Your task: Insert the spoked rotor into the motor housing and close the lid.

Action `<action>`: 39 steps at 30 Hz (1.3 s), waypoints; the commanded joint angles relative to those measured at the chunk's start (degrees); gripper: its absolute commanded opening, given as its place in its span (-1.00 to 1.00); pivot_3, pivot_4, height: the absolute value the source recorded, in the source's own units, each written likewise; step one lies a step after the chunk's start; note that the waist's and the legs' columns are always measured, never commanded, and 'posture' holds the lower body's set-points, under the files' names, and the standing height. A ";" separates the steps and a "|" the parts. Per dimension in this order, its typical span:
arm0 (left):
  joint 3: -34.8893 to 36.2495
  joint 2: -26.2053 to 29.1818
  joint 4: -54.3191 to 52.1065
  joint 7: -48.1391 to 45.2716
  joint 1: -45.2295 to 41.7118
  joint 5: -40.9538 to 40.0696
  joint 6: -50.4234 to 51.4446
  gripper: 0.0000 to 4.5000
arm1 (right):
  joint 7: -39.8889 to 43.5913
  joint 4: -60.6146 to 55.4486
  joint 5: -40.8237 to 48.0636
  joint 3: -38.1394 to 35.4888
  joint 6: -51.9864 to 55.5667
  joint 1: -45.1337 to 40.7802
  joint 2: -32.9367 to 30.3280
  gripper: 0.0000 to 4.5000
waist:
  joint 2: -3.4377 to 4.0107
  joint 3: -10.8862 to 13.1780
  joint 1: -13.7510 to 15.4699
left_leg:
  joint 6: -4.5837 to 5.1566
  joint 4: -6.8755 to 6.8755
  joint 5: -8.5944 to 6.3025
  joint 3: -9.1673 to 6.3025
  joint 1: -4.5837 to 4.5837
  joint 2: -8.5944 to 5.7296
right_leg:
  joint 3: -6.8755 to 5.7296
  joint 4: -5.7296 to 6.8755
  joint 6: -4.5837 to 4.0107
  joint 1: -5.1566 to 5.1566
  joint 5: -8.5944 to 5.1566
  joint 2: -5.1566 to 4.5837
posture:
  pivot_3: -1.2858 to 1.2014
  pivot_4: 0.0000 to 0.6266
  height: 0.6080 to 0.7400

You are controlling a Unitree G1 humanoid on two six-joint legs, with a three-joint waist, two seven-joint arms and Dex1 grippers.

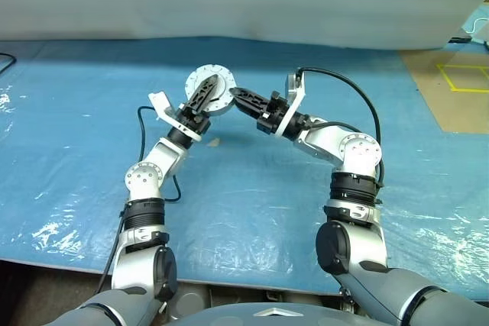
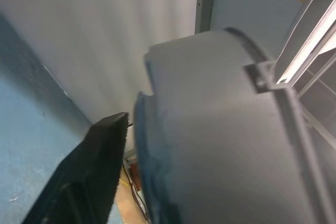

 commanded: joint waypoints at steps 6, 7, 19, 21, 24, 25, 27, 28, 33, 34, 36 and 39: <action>-0.41 0.33 -1.60 -0.86 0.25 2.37 -1.02 0.17 | 1.96 -3.53 3.46 1.17 -1.83 -1.10 0.36 -0.48 | 0.00 0.00 0.12 | 0.00 0.01 0.00 0.00 0.01 0.01 | -0.01 0.02 0.00 0.00 0.00 0.00 | 0.03 -0.52 1.00; -0.26 0.19 -1.78 -1.30 0.18 1.86 -0.83 0.17 | 2.02 -3.72 3.07 1.58 -2.03 -1.17 0.36 -0.48 | 0.00 0.00 0.18 | 0.00 0.00 0.00 0.00 0.00 0.01 | -0.01 0.02 0.00 0.00 0.00 0.00 | 0.03 -0.52 1.00; 0.54 -0.94 -1.40 3.16 -2.55 3.05 -4.00 0.16 | 4.87 -7.16 -0.84 4.69 -9.58 -0.14 -0.18 -0.18 | -0.01 0.01 0.40 | 0.00 0.02 0.00 0.00 -0.01 0.01 | -0.03 0.02 0.00 0.00 0.00 -0.01 | 0.03 -0.52 1.00; 0.78 -0.82 -1.50 3.34 -3.18 2.97 -4.41 0.16 | 5.24 -7.69 -0.47 5.09 -9.71 0.12 -0.41 0.08 | -0.01 0.01 0.41 | 0.00 0.01 0.00 -0.02 -0.05 0.02 | -0.07 0.01 0.00 -0.01 0.00 -0.01 | 0.03 -0.52 1.00; 2.01 -0.41 -1.16 4.00 -4.78 2.64 -5.63 0.16 | 3.46 -5.38 -0.13 5.53 -8.07 -0.35 -0.78 0.38 | -0.01 0.01 0.40 | 0.00 0.02 0.00 -0.02 -0.05 0.00 | -0.05 0.01 0.00 -0.01 0.00 -0.02 | 0.03 -0.52 1.00; 2.54 -0.14 -1.05 4.46 -5.38 2.44 -6.03 0.16 | 3.54 -5.17 -0.09 5.58 -8.18 -0.35 -0.76 0.38 | -0.01 0.01 0.40 | 0.00 0.02 0.00 -0.03 -0.05 0.01 | -0.06 0.02 0.00 -0.01 0.00 -0.01 | 0.03 -0.52 1.00; 3.47 0.39 -1.06 4.98 -6.10 1.81 -6.30 0.16 | 3.66 -5.21 -0.05 5.60 -8.36 -0.28 -0.74 0.38 | -0.01 0.01 0.34 | 0.00 0.03 0.00 -0.04 -0.05 0.01 | -0.06 0.04 0.00 -0.02 0.00 -0.01 | 0.03 -0.52 1.00; 3.85 0.80 -1.07 5.17 -6.33 1.78 -6.51 0.16 | 3.61 -5.19 -0.03 5.60 -8.36 -0.25 -0.78 0.38 | -0.02 0.01 0.23 | 0.00 0.04 0.00 -0.04 -0.03 0.01 | -0.06 0.05 0.00 -0.01 0.00 -0.01 | 0.03 -0.52 1.00; 6.48 3.23 1.38 7.17 -8.83 4.52 -11.83 0.16 | 3.13 -5.15 -0.04 5.79 -8.51 -0.11 -0.80 0.38 | -0.02 0.02 0.42 | 0.00 0.04 0.00 -0.05 -0.06 0.01 | -0.07 0.03 0.00 -0.01 0.00 -0.01 | 0.03 -0.52 1.00; 7.38 3.92 2.53 8.01 -9.88 5.41 -13.72 0.16 | 3.08 -5.14 -0.15 5.86 -8.59 -0.08 -0.78 0.38 | -0.03 0.02 0.44 | 0.00 0.04 0.00 -0.05 -0.07 0.00 | -0.08 0.02 0.00 -0.01 0.00 -0.01 | 0.03 -0.52 1.00; 9.54 6.51 6.56 9.35 -12.65 8.08 -18.81 0.16 | 3.06 -5.11 -0.54 5.98 -8.95 0.01 -0.87 0.38 | -0.04 0.03 0.44 | 0.00 0.07 0.00 -0.09 -0.08 0.02 | -0.13 0.04 0.00 -0.01 0.00 -0.01 | 0.03 -0.52 1.00; 12.26 11.83 15.93 10.47 -16.52 12.79 -26.52 0.16 | 3.00 -5.49 -2.64 6.54 -10.53 0.26 -1.58 0.38 | -0.05 0.03 0.33 | 0.00 0.08 0.00 -0.10 -0.07 0.03 | -0.15 0.04 0.01 -0.01 0.00 -0.01 | 0.03 -0.52 1.00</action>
